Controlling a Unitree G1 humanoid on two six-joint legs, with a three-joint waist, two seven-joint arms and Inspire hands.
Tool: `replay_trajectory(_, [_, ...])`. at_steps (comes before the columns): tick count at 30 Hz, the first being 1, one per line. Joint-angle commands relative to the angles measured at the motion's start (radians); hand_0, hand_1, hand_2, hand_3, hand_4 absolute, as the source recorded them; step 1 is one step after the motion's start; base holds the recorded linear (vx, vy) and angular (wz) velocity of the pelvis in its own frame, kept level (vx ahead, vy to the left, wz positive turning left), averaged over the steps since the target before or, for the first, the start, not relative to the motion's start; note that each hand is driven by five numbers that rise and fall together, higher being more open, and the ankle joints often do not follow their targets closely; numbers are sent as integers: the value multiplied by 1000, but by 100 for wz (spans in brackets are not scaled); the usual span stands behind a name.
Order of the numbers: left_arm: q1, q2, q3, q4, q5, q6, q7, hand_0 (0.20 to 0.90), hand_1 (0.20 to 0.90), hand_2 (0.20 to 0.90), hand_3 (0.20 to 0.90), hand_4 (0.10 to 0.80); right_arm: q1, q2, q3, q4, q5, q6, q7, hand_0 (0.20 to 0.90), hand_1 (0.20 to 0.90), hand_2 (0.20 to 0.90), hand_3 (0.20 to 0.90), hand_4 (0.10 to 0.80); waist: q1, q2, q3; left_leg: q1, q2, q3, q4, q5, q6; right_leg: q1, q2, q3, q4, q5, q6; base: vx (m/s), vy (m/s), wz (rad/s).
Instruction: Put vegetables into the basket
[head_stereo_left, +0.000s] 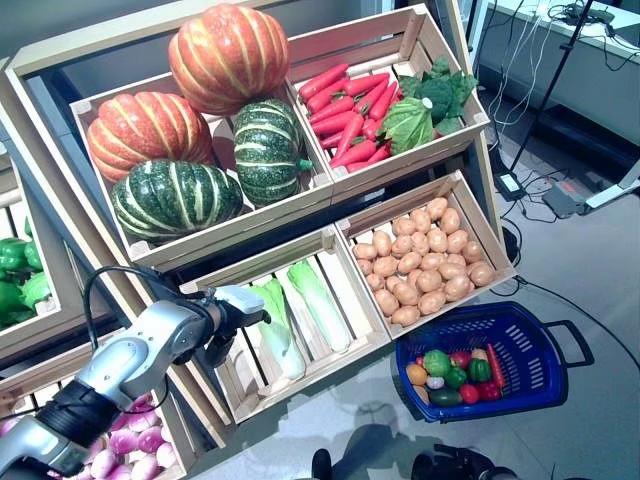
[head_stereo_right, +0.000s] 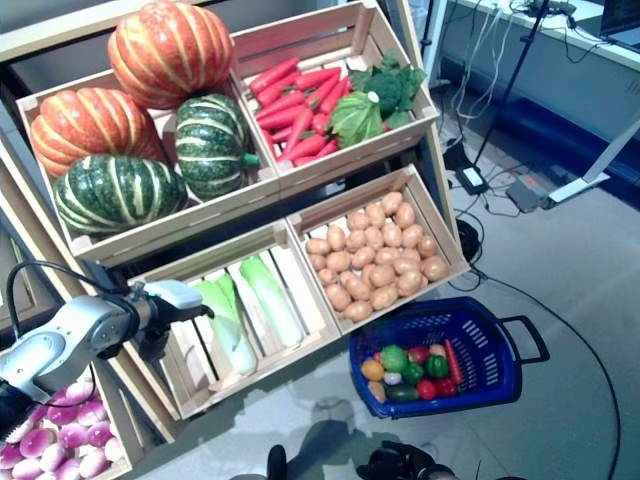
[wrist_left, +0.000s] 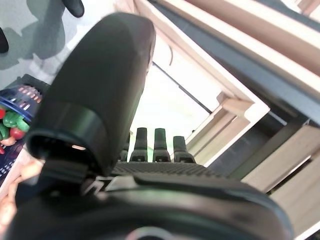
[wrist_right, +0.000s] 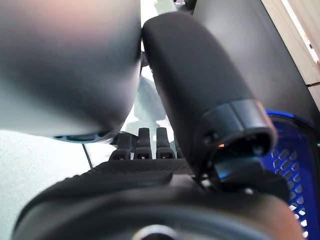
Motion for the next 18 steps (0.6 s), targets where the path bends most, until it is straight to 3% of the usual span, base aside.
replay_trajectory(1, [-199, 85, 11, 84, 73, 22, 258, 900, 900, 900, 900, 800, -17, -33, 24, -12, 50, -50, 15, 900, 900, 900, 900, 800, -15, -43, 29, -20, -5, -17, 2, -28, -27, 22, -35, -4, 6, -6, 29, 0, 0, 0])
replay_trajectory(7, [-284, 78, -58, 279, 97, -57, 683, 900, 900, 900, 900, 800, -69, -69, 46, -58, 66, -87, 37, 900, 900, 900, 900, 800, -35, -39, 128, -63, -5, -12, 2, -2, -29, -33, -21, 8, 45, -12, 2, -69, 28, 1])
replay_trajectory(10, [-349, 62, -110, 381, 123, -59, 849, 900, 900, 900, 900, 800, -110, -94, 63, -86, 88, -95, 43, 900, 900, 900, 900, 800, -44, -40, 192, -118, -2, -8, 40, 13, -34, -96, -16, 22, 115, -36, -15, -139, 44, -3])
replay_trajectory(15, [-449, 34, -153, 568, 164, -81, 1084, 900, 900, 900, 900, 800, -161, -119, 87, -124, 124, -110, 31, 900, 900, 900, 900, 800, -62, -56, 282, -252, 5, 1, 165, 16, -50, -200, -10, 38, 213, -66, -33, -149, 28, -3])
replay_trajectory(18, [-496, 27, -177, 621, 169, -75, 1118, 900, 900, 900, 900, 800, -179, -129, 89, -129, 138, -112, 25, 900, 900, 900, 900, 800, -67, -65, 308, -315, 12, 0, 224, 11, -54, -250, -7, 44, 260, -80, -40, -105, 16, -6])
